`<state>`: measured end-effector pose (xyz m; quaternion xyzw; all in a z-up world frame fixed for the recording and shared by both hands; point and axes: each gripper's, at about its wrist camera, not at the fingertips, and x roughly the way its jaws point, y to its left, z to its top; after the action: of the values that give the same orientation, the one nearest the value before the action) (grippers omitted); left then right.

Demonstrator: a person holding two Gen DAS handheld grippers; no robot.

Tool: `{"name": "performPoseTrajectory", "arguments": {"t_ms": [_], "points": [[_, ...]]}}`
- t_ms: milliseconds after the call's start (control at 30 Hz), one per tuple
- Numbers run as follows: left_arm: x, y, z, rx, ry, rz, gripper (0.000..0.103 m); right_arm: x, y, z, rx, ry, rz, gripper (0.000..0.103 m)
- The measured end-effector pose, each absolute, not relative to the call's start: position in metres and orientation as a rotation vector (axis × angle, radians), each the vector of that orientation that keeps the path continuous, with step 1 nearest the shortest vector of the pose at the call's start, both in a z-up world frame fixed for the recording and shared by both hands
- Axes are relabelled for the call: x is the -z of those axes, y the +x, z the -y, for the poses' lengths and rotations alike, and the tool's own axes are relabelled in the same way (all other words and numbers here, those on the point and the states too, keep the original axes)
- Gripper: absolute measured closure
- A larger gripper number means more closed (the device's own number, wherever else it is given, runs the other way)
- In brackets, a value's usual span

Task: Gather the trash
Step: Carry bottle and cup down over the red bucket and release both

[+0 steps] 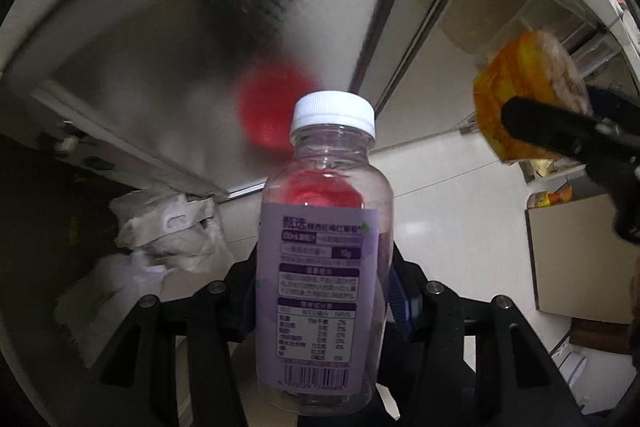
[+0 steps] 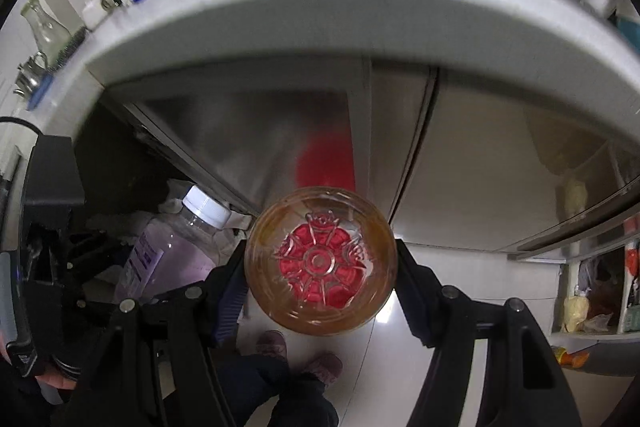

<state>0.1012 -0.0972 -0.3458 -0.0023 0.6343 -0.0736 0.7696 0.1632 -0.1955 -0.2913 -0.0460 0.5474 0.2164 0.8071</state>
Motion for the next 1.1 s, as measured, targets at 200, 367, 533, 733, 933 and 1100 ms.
{"name": "performPoseTrajectory", "arguments": {"t_ms": [200,367,533,733,933,1100], "points": [[0.365,0.110,0.099,0.151,0.009,-1.392,0.049,0.324,0.168,0.199,-0.444,-0.075,-1.217,0.038],[0.341,0.109,0.098,0.147,0.008,-1.382,0.041,0.309,0.163,0.199,-0.453,-0.074,-1.231,0.038],[0.313,0.108,0.094,0.154,0.003,-1.366,0.041,0.288,0.158,0.194,-0.456,-0.080,-1.235,0.038],[0.286,0.105,0.072,0.133,-0.076,-1.326,0.034,0.282,0.162,0.197,-0.465,-0.074,-1.241,0.038],[0.275,0.098,0.051,0.098,-0.095,-1.262,0.018,0.295,0.164,0.182,-0.505,-0.095,-1.260,0.038],[0.284,0.090,0.034,0.048,-0.075,-1.277,0.011,0.309,0.165,0.164,-0.550,-0.128,-1.282,0.038]]}}
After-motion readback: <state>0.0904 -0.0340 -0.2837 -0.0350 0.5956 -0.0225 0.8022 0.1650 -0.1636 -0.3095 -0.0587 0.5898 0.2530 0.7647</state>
